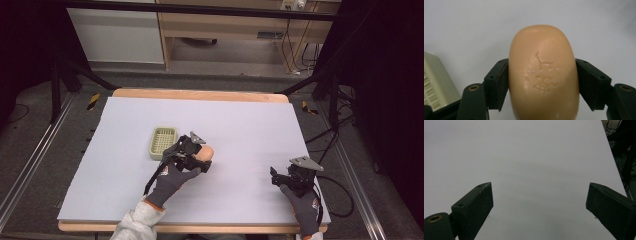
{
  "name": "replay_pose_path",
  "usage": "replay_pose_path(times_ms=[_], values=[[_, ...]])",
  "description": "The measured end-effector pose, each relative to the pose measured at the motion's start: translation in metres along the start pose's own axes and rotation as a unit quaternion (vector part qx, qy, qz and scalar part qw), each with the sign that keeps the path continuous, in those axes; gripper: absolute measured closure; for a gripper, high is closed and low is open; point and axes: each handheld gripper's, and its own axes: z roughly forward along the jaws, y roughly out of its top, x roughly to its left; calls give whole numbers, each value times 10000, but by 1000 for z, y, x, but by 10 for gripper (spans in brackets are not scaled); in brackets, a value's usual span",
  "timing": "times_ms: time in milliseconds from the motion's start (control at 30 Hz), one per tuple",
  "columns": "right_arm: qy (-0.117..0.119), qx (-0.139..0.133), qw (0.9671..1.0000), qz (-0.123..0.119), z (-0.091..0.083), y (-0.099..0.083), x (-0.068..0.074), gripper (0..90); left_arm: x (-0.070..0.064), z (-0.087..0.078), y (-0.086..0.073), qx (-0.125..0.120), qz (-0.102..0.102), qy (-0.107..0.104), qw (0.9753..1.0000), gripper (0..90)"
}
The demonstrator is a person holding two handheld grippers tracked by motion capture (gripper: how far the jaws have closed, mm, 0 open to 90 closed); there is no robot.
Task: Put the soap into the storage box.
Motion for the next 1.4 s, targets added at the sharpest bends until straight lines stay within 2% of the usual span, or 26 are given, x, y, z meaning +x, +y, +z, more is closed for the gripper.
replay_pose_path(times_ms=[433, 767, 1200, 1400], values=[[5, 13, 10000, -7, 1, 0, 1, 77, 22, -20, 0, -122, -148, 206, 9996, 313], [13, 11, 10000, -10, 0, 0, 1, 77, 46, -31, 2, -182, -282, 454, 9984, 314], [10, 20, 10000, -29, 1, 0, 1, 77, 77, -41, 7, -225, -560, 819, 9948, 315], [14, 3, 10000, -6, 0, 0, 1, 76, 90, -42, 7, -224, -690, 906, 9932, 316]])
